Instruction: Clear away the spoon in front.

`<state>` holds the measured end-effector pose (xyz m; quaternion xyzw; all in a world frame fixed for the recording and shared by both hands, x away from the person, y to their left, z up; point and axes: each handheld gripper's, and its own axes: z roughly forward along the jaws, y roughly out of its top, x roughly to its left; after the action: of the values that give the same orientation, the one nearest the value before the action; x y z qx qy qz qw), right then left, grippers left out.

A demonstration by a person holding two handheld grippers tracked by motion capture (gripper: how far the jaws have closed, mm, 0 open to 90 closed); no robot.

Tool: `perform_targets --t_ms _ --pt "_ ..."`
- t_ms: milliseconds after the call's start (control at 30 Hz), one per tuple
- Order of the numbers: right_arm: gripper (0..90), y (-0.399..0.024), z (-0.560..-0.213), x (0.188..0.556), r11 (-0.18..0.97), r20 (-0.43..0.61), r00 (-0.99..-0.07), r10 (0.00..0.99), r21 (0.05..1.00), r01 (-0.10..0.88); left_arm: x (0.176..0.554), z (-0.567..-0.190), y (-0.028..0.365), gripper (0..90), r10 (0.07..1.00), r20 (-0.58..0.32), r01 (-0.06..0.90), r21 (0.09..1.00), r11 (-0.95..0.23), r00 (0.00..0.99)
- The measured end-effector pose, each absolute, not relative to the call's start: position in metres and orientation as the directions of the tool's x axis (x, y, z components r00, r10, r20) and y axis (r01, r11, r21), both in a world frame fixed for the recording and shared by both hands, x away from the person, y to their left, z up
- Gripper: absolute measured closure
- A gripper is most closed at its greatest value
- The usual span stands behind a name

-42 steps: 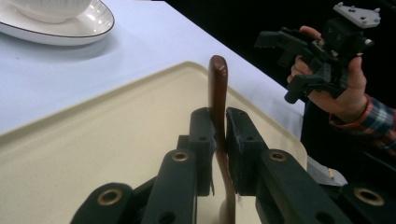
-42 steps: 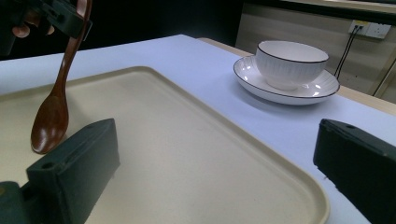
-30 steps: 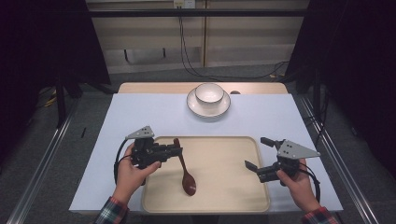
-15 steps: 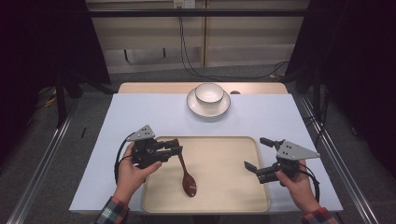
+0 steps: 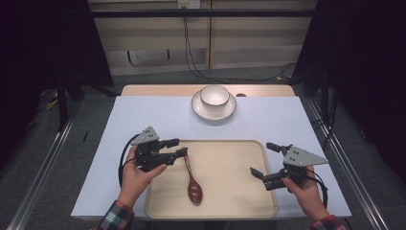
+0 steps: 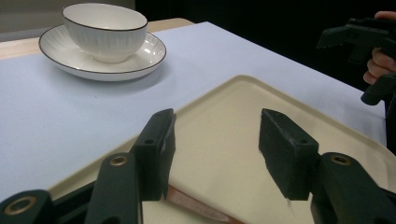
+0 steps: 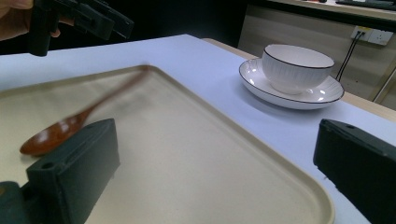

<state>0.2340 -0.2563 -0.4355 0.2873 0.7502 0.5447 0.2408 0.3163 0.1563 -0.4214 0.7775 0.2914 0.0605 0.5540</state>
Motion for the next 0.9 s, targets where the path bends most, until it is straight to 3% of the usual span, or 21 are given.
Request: perform_targets --t_ms 133,400,900 --pt "0.0 -0.256 -0.436 0.234 0.241 -0.049 -0.714 0.698 0.955 0.171 0.317 -0.421 0.156 45.0 0.526 -0.231 0.388 0.898 -0.210 0.818" --pt "0.0 -0.257 -0.436 0.233 0.240 -0.049 -0.720 0.692 0.956 0.166 0.320 -0.421 0.159 30.7 0.532 -0.244 0.383 0.908 -0.168 0.811" --pt "0.0 -0.260 -0.435 0.233 0.231 -0.033 -0.718 0.695 0.956 0.179 0.322 -0.416 0.175 19.7 0.548 -0.257 0.379 0.917 -0.121 0.796"
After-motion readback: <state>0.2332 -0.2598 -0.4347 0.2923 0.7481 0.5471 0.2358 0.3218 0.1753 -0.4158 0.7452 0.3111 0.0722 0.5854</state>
